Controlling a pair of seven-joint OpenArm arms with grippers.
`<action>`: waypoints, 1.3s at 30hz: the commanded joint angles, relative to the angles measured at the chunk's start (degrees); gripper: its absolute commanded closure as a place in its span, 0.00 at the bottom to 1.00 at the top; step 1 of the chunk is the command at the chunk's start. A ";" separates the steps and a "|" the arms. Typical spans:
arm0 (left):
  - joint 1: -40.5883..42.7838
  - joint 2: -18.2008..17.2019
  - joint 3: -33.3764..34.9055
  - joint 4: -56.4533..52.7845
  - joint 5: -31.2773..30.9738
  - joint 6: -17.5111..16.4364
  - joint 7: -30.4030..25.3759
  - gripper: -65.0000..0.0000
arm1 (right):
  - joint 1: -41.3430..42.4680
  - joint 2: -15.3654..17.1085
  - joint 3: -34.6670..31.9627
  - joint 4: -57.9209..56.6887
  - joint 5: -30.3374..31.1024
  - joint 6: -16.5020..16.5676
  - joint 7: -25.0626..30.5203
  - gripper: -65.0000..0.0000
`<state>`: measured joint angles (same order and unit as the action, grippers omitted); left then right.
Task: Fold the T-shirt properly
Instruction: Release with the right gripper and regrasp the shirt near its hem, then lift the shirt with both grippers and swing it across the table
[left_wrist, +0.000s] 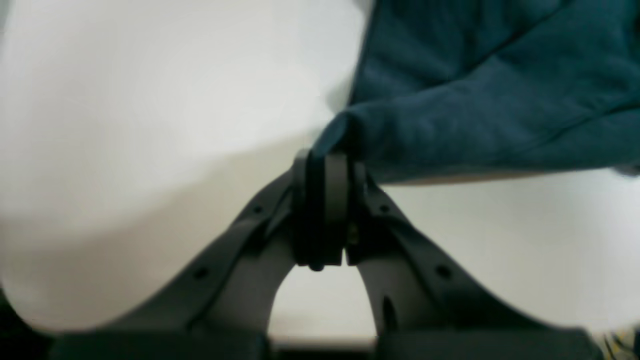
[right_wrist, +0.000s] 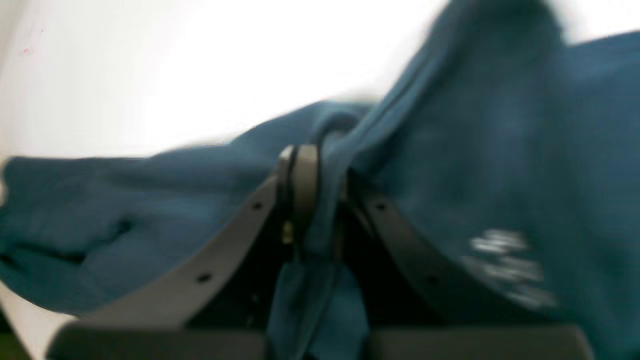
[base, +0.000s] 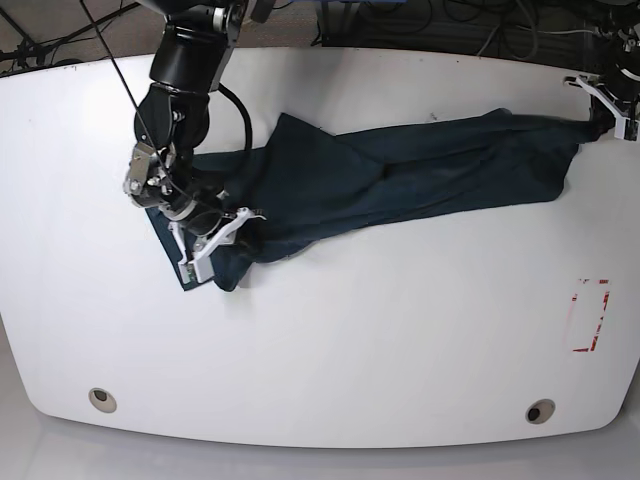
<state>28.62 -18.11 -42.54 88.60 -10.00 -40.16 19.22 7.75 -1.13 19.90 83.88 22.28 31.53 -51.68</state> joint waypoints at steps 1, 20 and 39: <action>-1.59 -1.01 0.92 3.75 -1.03 0.16 -1.86 1.00 | 0.03 1.70 0.10 5.66 0.88 0.69 0.74 1.00; -19.61 2.68 20.35 10.52 10.83 0.29 -1.86 1.00 | -1.11 14.97 -0.34 18.32 0.88 0.78 0.65 1.00; -48.62 6.90 23.42 11.75 14.61 0.16 22.14 1.00 | 26.32 23.85 -10.80 3.99 0.35 0.78 0.65 1.00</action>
<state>-17.76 -10.33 -18.98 98.41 5.34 -40.56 41.56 30.35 20.75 8.97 87.94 21.65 32.27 -52.95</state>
